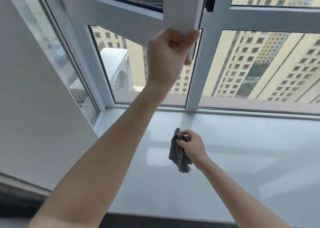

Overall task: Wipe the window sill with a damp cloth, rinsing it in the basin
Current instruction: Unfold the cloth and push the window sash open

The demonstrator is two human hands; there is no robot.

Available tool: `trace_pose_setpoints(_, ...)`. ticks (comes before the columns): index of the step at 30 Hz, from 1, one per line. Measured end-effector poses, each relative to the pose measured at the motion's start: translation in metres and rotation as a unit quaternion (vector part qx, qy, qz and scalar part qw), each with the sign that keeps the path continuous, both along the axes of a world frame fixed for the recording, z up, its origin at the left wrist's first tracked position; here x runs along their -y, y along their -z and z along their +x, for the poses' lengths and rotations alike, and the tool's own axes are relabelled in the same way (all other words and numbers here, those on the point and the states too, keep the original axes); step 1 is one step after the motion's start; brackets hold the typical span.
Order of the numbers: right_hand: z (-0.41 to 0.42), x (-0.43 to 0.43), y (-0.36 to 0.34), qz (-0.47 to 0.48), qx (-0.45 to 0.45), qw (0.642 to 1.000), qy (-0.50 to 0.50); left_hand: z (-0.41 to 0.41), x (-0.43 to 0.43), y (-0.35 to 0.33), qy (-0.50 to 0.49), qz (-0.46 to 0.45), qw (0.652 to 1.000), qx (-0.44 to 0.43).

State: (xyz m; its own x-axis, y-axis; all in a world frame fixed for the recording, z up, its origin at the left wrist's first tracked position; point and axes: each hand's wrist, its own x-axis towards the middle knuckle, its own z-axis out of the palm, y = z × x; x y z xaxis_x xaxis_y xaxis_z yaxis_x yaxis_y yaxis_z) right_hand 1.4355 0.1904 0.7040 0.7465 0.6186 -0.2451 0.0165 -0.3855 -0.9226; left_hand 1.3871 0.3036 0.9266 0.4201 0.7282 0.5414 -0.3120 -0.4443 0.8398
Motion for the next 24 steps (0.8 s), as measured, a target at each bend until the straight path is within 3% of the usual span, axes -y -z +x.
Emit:
trace_pose_setpoints(11,0.082,-0.033,0.045,-0.041,-0.038,0.998,0.016,0.133,-0.046,0.008,0.156,0.06,0.981,-0.099)
trace_pose_setpoints(17,0.111,-0.068,0.059,-0.04,-0.039,0.997,0.048,0.174,-0.091,0.029,0.167,0.131,0.962,-0.171)
trace_pose_setpoints(24,0.136,-0.105,0.072,-0.027,-0.027,0.998,0.054,0.166,-0.129,0.078,0.169,0.091,0.96,-0.206)
